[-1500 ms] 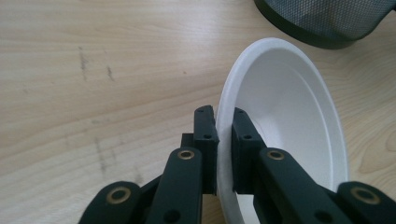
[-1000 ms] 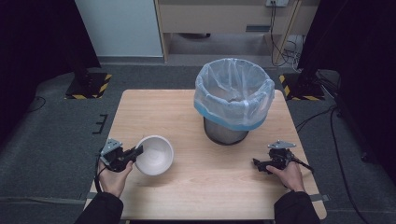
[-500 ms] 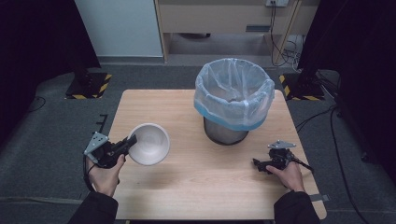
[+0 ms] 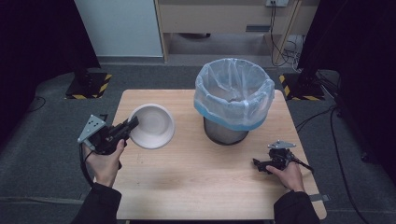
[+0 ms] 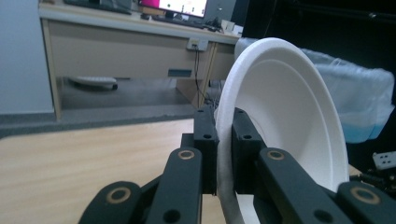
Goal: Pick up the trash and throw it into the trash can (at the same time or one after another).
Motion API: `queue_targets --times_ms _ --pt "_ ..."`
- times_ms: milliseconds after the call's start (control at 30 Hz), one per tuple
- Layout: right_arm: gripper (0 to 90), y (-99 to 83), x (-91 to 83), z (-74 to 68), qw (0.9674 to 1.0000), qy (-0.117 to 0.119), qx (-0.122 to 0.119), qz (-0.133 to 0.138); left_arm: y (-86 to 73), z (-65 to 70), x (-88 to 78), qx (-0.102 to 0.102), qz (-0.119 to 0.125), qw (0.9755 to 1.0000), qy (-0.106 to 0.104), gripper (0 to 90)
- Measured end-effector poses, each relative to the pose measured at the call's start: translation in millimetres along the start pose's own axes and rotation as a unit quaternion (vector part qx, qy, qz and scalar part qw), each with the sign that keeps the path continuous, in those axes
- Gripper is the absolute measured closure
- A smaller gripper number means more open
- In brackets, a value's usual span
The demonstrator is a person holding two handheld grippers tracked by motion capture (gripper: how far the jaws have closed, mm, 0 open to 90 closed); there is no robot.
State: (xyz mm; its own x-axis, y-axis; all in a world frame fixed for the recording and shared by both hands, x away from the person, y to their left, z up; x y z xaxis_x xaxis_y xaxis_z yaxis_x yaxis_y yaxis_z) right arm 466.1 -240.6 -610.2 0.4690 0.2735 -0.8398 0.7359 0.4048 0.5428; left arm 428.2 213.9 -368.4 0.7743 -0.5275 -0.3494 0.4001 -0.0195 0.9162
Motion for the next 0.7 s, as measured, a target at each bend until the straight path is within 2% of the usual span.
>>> queue_targets --times_ms 367,433,533,700 --pt "1.4 0.1 0.0 0.0 1.0 0.0 0.001 0.0 55.0 24.0 7.8 0.027 0.031 0.9991 -0.009 83.1" --pt "1.3 0.0 0.0 0.0 1.0 0.0 0.0 0.0 58.9 25.3 8.5 0.028 0.033 0.999 -0.01 83.1" --pt "1.3 0.0 0.0 0.0 1.0 0.0 0.0 0.0 77.8 32.2 11.1 0.037 0.045 0.9982 -0.01 83.1" --pt "1.3 0.2 0.0 0.1 1.0 0.0 0.0 0.0 97.3 40.5 14.9 0.045 0.058 0.9973 -0.011 83.1"
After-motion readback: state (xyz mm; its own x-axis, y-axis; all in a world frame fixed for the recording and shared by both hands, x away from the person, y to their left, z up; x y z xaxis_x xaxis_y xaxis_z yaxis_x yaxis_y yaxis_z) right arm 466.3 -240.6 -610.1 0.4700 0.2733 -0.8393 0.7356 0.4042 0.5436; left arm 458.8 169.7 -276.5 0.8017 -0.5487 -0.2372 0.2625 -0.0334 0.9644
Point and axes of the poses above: each handheld gripper's, and its own axes: x roughly forward along the jaws, y roughly out of its top, z roughly to its right, the point moved 10 cm from there along x, roughly forward along the jaws, and after that the axes turned 12 degrees about -z, right-handed, at the moved point
